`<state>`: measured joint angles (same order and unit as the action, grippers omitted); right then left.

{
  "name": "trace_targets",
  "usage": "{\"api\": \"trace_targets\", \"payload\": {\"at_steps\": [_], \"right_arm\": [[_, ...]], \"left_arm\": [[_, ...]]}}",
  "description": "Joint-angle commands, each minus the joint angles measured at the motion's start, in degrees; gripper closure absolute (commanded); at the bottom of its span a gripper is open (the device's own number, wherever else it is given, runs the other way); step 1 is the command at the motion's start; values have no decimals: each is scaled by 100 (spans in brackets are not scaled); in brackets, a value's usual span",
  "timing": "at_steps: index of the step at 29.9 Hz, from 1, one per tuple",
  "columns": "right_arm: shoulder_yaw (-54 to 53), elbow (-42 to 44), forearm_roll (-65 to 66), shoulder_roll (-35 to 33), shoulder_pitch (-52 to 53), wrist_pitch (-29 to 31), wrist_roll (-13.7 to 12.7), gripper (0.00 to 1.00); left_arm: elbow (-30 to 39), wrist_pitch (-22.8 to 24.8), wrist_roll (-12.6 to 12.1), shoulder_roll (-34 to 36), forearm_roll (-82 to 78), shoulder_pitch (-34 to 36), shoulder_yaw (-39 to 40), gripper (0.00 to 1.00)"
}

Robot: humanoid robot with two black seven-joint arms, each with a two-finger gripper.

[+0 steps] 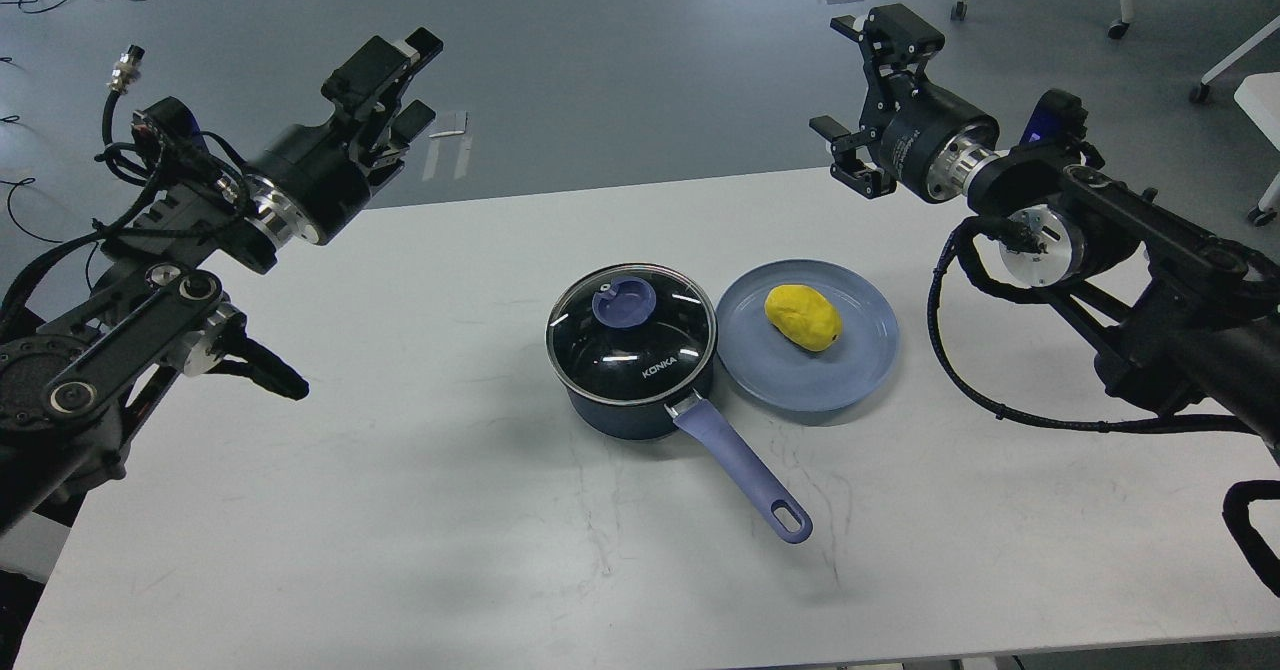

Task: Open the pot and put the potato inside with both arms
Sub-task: 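Move the left gripper toward the blue knob of the glass lid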

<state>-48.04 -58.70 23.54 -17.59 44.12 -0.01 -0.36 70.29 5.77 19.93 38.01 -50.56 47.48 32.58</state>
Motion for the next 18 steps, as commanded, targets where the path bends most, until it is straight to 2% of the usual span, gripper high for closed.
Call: {"api": "trace_targets", "payload": {"at_steps": [1,5,8,13,18], "right_arm": [[-268,131,-7,10,-26,1,-87,0],[-417,149,-16,-51,-105,1,-104,0],[-618,157,-34,-78,-263,1,-244,0],[-734,367,-34,-78,-395,1,-271,0],[-733,702,-69,-69,-369,54,-271,0]], "left_arm": [[231,-172,143,23,-1304,42,-41,2],[292,-629,143,-74,-3130,42,-128,2],[363,-867,143,-118,-4161,42,-461,2],[319,-1209,134,-284,-5356,33,-1103,2],[257,-1483,134,-566,-6106,-133,-1193,2]]}}
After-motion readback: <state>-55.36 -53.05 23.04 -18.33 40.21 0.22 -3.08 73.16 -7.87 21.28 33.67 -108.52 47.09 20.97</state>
